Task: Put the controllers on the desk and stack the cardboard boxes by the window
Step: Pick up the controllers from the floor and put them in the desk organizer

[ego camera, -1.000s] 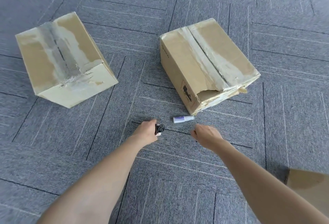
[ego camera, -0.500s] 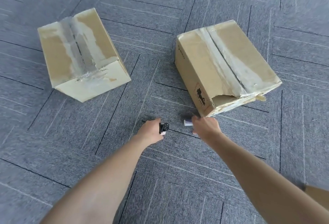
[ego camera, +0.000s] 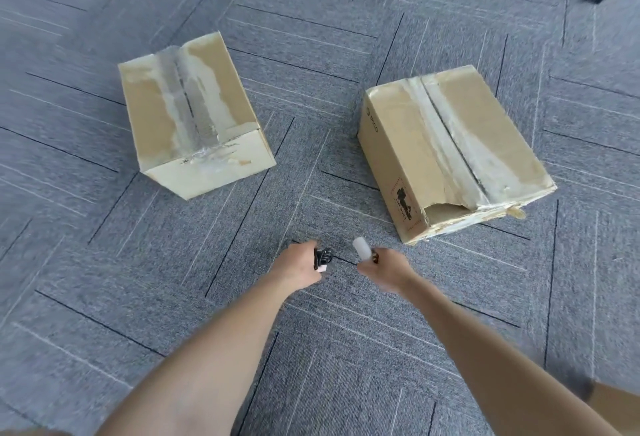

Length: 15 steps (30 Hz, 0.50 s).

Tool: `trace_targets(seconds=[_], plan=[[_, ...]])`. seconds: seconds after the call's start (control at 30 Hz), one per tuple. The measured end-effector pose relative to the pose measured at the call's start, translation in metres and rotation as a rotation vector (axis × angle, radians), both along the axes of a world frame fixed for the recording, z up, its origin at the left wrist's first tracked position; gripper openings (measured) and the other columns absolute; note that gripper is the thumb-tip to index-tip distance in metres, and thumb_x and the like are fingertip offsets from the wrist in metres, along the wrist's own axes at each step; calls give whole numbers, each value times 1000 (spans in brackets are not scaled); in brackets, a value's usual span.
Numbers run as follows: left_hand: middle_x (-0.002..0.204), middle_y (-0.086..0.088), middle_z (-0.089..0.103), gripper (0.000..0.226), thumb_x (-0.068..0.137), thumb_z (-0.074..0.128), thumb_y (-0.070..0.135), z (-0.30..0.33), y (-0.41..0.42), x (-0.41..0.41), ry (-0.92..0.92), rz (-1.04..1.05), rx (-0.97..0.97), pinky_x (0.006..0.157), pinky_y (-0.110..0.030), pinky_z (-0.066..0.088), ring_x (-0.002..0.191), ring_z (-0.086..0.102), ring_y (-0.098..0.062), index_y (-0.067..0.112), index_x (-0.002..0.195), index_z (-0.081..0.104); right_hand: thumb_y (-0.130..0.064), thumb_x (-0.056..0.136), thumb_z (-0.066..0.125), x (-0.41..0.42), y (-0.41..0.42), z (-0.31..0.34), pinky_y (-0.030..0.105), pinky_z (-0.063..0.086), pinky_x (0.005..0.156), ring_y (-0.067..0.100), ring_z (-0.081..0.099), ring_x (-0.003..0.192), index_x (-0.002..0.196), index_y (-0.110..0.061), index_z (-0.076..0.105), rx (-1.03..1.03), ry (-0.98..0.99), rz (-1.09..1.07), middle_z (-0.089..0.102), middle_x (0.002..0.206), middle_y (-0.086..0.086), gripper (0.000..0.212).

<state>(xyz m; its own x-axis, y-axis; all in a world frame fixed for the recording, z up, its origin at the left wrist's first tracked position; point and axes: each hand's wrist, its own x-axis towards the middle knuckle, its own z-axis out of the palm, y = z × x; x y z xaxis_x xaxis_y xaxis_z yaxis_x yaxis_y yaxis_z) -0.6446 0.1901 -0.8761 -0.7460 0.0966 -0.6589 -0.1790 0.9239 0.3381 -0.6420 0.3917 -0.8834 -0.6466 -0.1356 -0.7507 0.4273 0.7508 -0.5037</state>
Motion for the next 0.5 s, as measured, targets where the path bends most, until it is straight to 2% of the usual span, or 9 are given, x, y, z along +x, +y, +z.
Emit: trace_targets(seconds=[0.07, 0.17, 0.3, 0.4, 0.5], plan=[[122, -6, 66, 62, 80, 79, 17, 20, -5, 4, 9, 15, -4, 90, -38, 56, 105, 66, -25, 13, 136, 51, -15, 98, 56, 3, -6, 24, 17, 45, 47, 10, 52, 58, 133, -2, 53, -54, -31, -24, 59, 79, 3, 37], [122, -6, 65, 57, 79, 81, 17, 65, -16, 17, 27, 68, 20, 91, -37, 55, 106, 65, -24, 12, 128, 54, -12, 95, 58, 13, -17, 71, 17, 49, 52, 10, 56, 63, 136, -7, 55, -33, 0, 63, 61, 85, 2, 41], [122, -10, 65, 57, 80, 81, 14, 152, -35, 40, -2, 190, 92, 93, -38, 55, 107, 65, -26, 9, 129, 53, -27, 91, 70, 30, -33, 157, 13, 43, 51, 6, 50, 61, 115, -10, 62, -26, 26, 89, 59, 82, -2, 31], [122, -10, 66, 58, 80, 80, 12, 230, -54, 57, -12, 231, 118, 90, -31, 56, 105, 66, -23, 8, 131, 52, -35, 92, 70, 38, -49, 239, 13, 40, 46, 5, 47, 57, 100, -15, 59, -28, 4, 147, 58, 79, -4, 24], [120, -9, 68, 59, 80, 80, 12, 320, -78, 70, -14, 297, 154, 85, -25, 55, 103, 67, -21, 9, 132, 53, -42, 93, 67, 40, -70, 327, 14, 37, 45, 5, 46, 54, 95, -18, 59, -8, -4, 212, 59, 75, -5, 25]])
